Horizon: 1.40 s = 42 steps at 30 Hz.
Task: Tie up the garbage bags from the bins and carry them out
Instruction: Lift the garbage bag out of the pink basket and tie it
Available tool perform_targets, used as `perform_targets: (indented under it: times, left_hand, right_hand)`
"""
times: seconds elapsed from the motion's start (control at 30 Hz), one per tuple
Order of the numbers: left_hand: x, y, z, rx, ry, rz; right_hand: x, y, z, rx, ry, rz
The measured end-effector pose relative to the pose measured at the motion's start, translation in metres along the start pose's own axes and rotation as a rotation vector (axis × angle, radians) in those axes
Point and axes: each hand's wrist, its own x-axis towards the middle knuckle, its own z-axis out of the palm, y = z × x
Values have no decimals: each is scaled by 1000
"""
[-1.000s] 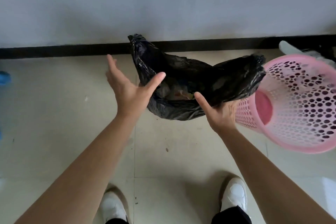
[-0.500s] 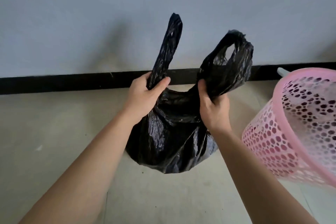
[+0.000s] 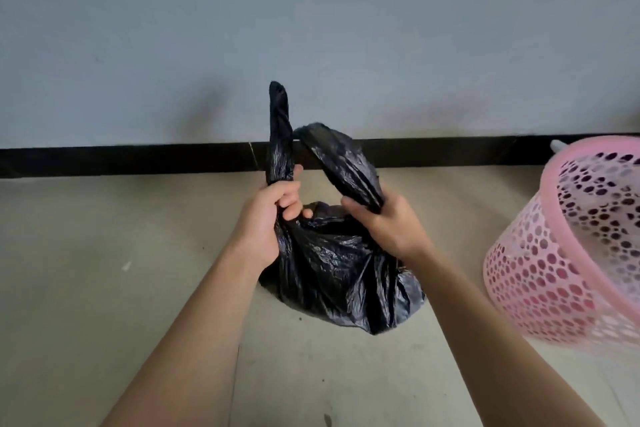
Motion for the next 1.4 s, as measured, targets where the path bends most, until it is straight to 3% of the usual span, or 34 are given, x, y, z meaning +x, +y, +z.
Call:
perform_targets:
  times: [0.1,0.17,0.3,0.4,0.5,0.57,0.63,0.77,0.9,1.07,1.2,1.3,1.4]
  left_hand:
    - [-7,-7,-12,145,-33,-5]
    - [-12,0,-5,300,-29,27]
    - [-18,13,14,393,34,46]
    - [-15,13,9,70,259,25]
    - [-13,14,-1,-243,346,-12]
    - [-17,16,-9,-216,283,-35]
    - [-19,16,-20,-134,84,-88]
    - [-29,17,-35,271,-265,-208]
    - [-42,21,-22,529,-291,-189]
    - [-34,18,-14,388,-156,-167]
    - [-38,16,-23,200,-211,-210]
    - [-43,15,-24,186,-254,-232]
    - [-48,18,-17,242,-293,-230]
  right_hand:
    - [-3,-5,4,-174,-56,10]
    - [-6,-19,1,-364,-104,-93]
    - [-13,-22,-1,-604,-215,-266]
    - [-26,-10,2,-561,-207,-405]
    - [-29,3,1,-629,-135,-555]
    - [-27,5,-2,-588,-124,-549]
    - [-27,0,-7,-478,-99,-489]
    - [-30,-14,-9,-447,-180,-361]
    - [-28,-24,-3,-639,-220,-437]
    - [-30,-21,10,-842,-195,-541]
    - [-29,-17,6,-661,-312,-375]
    - [-25,-16,-5,-407,-403,-189]
    - [-28,-22,-10,-91,-370,-83]
